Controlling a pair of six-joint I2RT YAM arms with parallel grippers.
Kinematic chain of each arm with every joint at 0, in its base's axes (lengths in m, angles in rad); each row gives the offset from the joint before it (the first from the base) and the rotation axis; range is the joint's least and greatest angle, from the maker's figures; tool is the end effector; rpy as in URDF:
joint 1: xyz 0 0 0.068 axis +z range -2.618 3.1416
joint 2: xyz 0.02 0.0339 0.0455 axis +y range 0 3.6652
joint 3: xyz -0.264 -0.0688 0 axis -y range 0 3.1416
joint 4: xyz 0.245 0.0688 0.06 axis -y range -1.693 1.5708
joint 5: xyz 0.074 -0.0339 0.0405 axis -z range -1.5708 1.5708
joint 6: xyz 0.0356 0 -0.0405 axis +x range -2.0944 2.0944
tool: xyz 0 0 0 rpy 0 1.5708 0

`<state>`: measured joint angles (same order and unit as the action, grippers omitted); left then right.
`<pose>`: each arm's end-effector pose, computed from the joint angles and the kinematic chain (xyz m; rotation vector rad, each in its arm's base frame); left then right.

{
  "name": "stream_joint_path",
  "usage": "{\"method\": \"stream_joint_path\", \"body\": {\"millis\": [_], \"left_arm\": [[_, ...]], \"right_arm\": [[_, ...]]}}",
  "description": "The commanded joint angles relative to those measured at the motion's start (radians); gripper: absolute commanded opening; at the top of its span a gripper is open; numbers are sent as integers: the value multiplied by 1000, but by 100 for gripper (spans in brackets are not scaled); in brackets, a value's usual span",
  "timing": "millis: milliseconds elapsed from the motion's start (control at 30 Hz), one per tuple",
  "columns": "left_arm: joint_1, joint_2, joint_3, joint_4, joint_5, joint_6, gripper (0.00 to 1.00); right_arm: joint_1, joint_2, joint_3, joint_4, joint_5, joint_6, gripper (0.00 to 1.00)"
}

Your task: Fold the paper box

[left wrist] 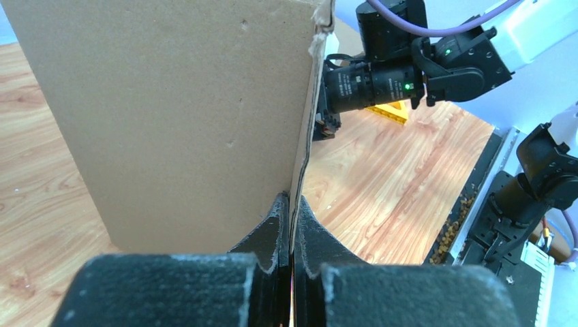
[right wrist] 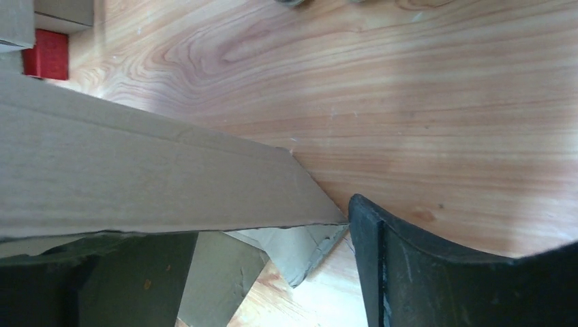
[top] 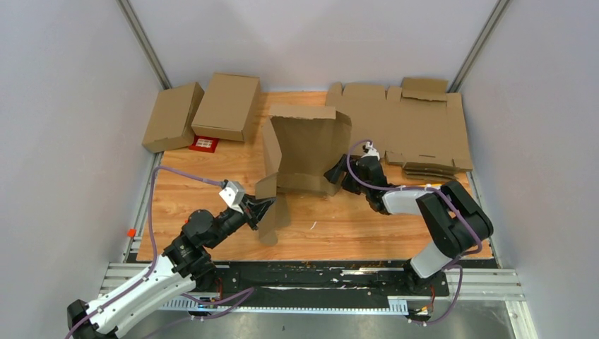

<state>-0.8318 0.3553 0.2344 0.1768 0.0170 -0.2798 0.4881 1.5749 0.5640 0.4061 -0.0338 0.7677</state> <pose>0.0887 -0.0982 0.2415 0.4452 1.5198 -0.8950 0.2575 0.1381 0.1395 0.2970 2.2557 0.7320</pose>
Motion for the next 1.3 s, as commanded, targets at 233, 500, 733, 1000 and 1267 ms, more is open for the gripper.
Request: {"method": "stream_joint_path", "body": {"millis": [233, 500, 733, 1000, 1267], "left_arm": [[-3, 3, -22, -63, 18, -43, 0], [-3, 17, -26, -56, 40, -30, 0], [-3, 18, -38, -47, 47, -33, 0], [-3, 0, -50, -41, 40, -55, 0], [-3, 19, -45, -30, 52, -55, 0]], "right_arm": [[-1, 26, -52, 232, -114, 269, 54], [-8, 24, -59, 426, -170, 420, 38], [-8, 47, -31, 440, -182, 443, 34], [-9, 76, -76, 431, -170, 390, 43], [7, 139, 37, 392, -296, 193, 42]]}}
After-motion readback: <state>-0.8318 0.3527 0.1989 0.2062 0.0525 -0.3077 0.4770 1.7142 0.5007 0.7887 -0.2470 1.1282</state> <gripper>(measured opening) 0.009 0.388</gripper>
